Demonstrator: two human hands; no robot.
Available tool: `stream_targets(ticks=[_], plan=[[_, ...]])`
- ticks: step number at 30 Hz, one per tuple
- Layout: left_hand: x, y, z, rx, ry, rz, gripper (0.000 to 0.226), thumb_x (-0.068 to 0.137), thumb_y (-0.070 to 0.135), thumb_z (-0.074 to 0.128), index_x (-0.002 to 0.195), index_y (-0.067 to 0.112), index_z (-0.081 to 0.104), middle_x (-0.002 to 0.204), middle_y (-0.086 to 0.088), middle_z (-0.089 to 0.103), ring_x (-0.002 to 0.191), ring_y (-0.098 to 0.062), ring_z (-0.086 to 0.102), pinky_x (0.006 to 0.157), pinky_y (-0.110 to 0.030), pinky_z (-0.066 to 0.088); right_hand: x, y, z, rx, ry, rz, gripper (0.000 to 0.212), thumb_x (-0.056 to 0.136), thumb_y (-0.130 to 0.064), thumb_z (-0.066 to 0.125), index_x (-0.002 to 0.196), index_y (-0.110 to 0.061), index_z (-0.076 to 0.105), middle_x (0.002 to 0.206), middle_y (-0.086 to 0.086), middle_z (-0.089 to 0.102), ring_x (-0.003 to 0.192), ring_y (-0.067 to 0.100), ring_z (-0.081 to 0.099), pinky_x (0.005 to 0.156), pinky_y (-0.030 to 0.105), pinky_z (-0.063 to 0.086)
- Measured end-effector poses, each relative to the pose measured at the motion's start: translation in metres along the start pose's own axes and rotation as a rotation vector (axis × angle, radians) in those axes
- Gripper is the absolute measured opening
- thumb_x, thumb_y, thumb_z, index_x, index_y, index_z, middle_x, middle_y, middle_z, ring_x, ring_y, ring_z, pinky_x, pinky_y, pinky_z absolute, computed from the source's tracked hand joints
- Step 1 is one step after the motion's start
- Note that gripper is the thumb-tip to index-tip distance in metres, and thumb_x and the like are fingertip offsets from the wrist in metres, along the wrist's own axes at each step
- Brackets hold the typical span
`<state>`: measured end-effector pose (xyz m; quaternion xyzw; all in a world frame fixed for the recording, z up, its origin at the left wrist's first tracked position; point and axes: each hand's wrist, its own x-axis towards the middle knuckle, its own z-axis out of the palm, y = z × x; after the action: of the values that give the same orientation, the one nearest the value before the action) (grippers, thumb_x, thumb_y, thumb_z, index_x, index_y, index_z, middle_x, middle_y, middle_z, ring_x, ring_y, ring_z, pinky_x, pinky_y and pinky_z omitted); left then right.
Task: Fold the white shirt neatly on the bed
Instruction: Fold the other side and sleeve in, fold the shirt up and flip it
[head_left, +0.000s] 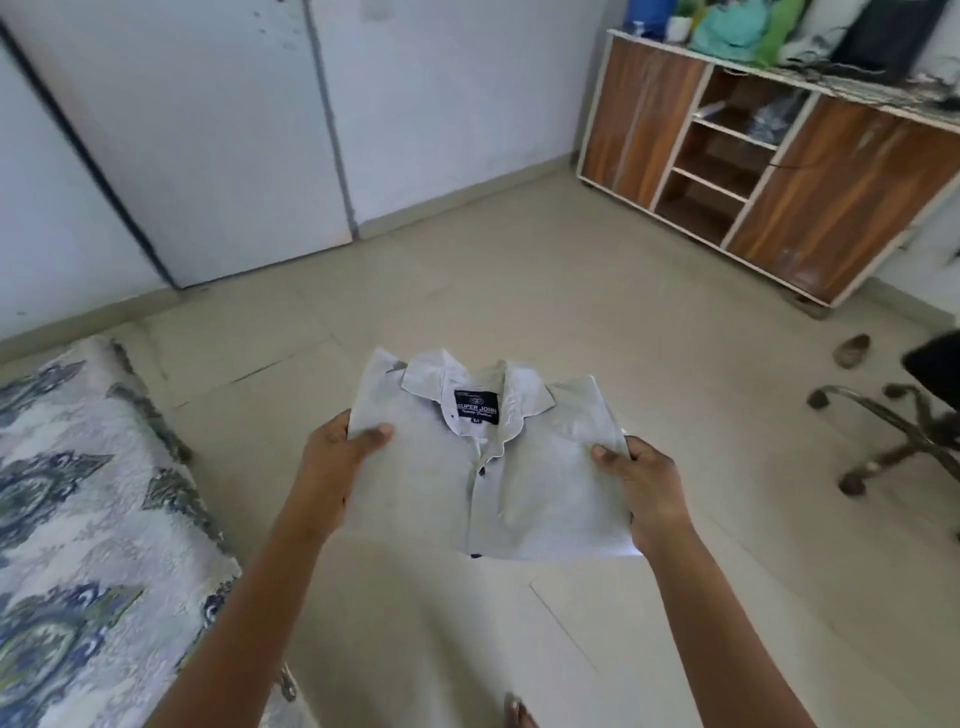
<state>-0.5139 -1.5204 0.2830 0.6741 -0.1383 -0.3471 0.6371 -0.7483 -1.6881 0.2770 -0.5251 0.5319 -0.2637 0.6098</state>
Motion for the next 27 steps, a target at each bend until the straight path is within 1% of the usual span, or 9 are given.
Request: stream_targets(ticks=[3,6,10,14,17,19,21,24,27], plan=[[0.021,0.002,-0.024,0.001,0.179,0.009,0.012,0.085,0.006,0.061,0.092,0.016,0.067,0.075,0.002,0.072,0.07,-0.019,0.067,0.063,-0.032,0.056,0.042,-0.022,0.052,-0.055,-0.15,-0.019,0.017,0.084,-0.004,0.061,0.069,-0.012,0.061,0.071,0.003,0.059,0.065,0.021,0.051,0.061,0.027,0.04],[0.039,0.009,-0.058,-0.054,0.342,0.003,0.015,0.087,0.007,0.06,0.102,0.01,0.062,0.082,-0.003,0.067,0.072,-0.019,0.064,0.051,-0.022,0.053,0.077,-0.041,0.116,-0.088,-0.321,-0.022,0.011,0.084,-0.005,0.061,0.075,-0.012,0.063,0.076,0.005,0.06,0.071,0.02,0.051,0.068,0.029,0.039],[0.07,0.004,-0.126,-0.153,0.579,-0.051,0.01,0.084,0.008,0.064,0.092,0.013,0.065,0.089,-0.011,0.067,0.081,-0.029,0.064,0.069,-0.034,0.052,0.12,-0.054,0.226,-0.195,-0.531,-0.029,0.01,0.083,-0.007,0.063,0.076,-0.013,0.065,0.078,0.005,0.062,0.073,0.021,0.054,0.071,0.032,0.041],[0.104,0.007,-0.199,-0.244,0.756,-0.053,0.012,0.081,0.005,0.066,0.092,0.009,0.066,0.085,-0.013,0.069,0.077,-0.03,0.064,0.071,-0.038,0.053,0.156,-0.058,0.352,-0.323,-0.715,-0.065,0.009,0.082,-0.011,0.065,0.073,-0.012,0.064,0.079,0.007,0.062,0.075,0.023,0.054,0.071,0.034,0.04],[0.125,0.014,-0.253,-0.301,0.886,-0.065,0.024,0.067,0.014,0.074,0.09,0.011,0.067,0.079,-0.007,0.072,0.075,-0.028,0.065,0.071,-0.038,0.053,0.169,-0.065,0.45,-0.411,-0.833,-0.088,0.006,0.082,-0.012,0.065,0.076,-0.012,0.065,0.082,0.008,0.064,0.078,0.025,0.056,0.072,0.036,0.042],[0.141,0.018,-0.289,-0.349,0.971,-0.075,0.029,0.061,0.02,0.07,0.089,0.012,0.068,0.079,-0.007,0.072,0.076,-0.029,0.066,0.072,-0.04,0.053,0.172,-0.071,0.514,-0.467,-0.916,-0.119,0.004,0.082,-0.012,0.065,0.079,-0.014,0.066,0.086,0.01,0.065,0.08,0.026,0.057,0.073,0.036,0.043],[0.154,0.019,-0.316,-0.368,1.05,-0.082,0.025,0.063,0.019,0.071,0.087,0.012,0.068,0.079,-0.008,0.071,0.077,-0.029,0.065,0.075,-0.042,0.052,0.173,-0.077,0.568,-0.524,-0.995,-0.173,0.003,0.083,-0.012,0.065,0.082,-0.009,0.065,0.085,0.011,0.063,0.078,0.025,0.055,0.072,0.034,0.042],[0.186,0.014,-0.356,-0.42,1.193,-0.09,0.011,0.079,0.006,0.068,0.087,0.014,0.066,0.081,-0.007,0.069,0.077,-0.026,0.062,0.078,-0.04,0.049,0.177,-0.086,0.656,-0.635,-1.157,-0.285,0.009,0.084,-0.011,0.063,0.089,-0.003,0.064,0.085,0.012,0.063,0.077,0.025,0.056,0.07,0.033,0.041],[0.221,0.005,-0.386,-0.432,1.329,-0.109,0.013,0.083,0.005,0.064,0.087,0.017,0.064,0.082,-0.005,0.068,0.078,-0.026,0.062,0.076,-0.036,0.049,0.186,-0.086,0.742,-0.742,-1.311,-0.397,0.004,0.084,-0.006,0.061,0.085,-0.003,0.064,0.077,0.01,0.062,0.07,0.022,0.054,0.067,0.03,0.04]])
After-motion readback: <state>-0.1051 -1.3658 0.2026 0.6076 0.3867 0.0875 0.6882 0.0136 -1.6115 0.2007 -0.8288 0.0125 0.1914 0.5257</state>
